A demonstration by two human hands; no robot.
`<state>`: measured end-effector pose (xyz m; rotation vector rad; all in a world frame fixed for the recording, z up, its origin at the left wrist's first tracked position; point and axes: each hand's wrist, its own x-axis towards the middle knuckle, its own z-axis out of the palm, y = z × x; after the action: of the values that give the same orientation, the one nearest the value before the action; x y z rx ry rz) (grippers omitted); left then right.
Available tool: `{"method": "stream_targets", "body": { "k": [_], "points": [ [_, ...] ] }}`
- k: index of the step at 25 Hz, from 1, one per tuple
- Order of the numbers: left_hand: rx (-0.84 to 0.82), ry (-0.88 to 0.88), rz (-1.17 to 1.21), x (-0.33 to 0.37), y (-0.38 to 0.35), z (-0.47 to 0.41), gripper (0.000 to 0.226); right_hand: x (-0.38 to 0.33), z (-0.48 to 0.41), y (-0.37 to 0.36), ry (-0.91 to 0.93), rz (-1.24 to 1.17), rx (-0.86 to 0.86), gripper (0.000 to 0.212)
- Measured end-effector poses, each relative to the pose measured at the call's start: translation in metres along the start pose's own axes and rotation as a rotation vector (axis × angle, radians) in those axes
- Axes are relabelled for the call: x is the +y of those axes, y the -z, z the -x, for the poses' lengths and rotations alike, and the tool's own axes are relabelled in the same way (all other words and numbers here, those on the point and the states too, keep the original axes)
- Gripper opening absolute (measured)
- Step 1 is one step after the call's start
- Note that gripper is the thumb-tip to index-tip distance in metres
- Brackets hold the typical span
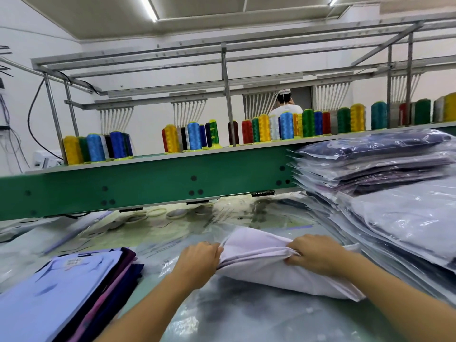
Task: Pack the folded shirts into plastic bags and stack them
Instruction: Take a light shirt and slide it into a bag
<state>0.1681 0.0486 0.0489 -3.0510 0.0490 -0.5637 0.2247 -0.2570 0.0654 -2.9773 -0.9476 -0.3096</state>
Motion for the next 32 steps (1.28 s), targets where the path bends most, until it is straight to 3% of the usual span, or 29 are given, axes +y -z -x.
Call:
{"method": "stream_targets", "body": {
  "k": [7,11,15,18,21,23,25,27,28,29,30,31,32],
  "points": [
    [0.045,0.094,0.202,-0.016,0.022,-0.015,0.046,-0.01,0.0,0.028,0.038,-0.132,0.06,0.02],
    [0.051,0.078,0.151,-0.017,0.039,-0.017,0.045,-0.033,0.001,0.043,0.115,0.021,0.143,0.029],
    [0.079,-0.081,0.037,0.02,0.055,-0.021,0.032,-0.078,-0.022,0.038,0.15,0.157,0.179,0.03],
    [0.144,-0.213,0.038,0.054,0.071,-0.021,0.01,-0.097,-0.048,0.024,0.048,-0.001,0.118,0.028],
    [0.294,-0.277,0.068,0.065,0.079,-0.012,0.023,-0.094,-0.062,0.015,-0.066,-0.29,0.065,0.024],
    [0.375,-0.327,0.118,0.062,0.078,-0.002,0.029,-0.09,-0.059,0.011,-0.089,-0.431,0.116,0.016],
    [0.423,-0.376,0.236,0.061,0.076,0.008,0.027,-0.096,-0.065,0.007,-0.16,-0.639,0.225,0.034],
    [0.51,-0.404,0.251,0.058,0.074,0.016,0.023,-0.104,-0.066,0.014,-0.207,-0.475,0.358,0.05],
    [0.54,-0.372,0.194,0.053,0.071,0.016,0.025,-0.111,-0.072,0.019,-0.268,-0.411,0.175,0.048],
    [0.523,-0.284,0.15,0.044,0.069,0.015,0.036,-0.117,-0.079,0.021,-0.321,-0.466,0.146,0.039],
    [0.496,-0.143,0.12,0.031,0.067,0.014,0.052,-0.121,-0.077,0.028,-0.259,-0.451,0.091,0.035],
    [0.419,0.043,0.153,0.017,0.064,0.015,0.065,-0.12,-0.08,0.029,-0.21,-0.288,0.097,0.036],
    [0.299,0.216,0.269,0.004,0.061,0.018,0.073,-0.117,-0.081,0.028,-0.239,-0.327,0.01,0.038]
  ]
}}
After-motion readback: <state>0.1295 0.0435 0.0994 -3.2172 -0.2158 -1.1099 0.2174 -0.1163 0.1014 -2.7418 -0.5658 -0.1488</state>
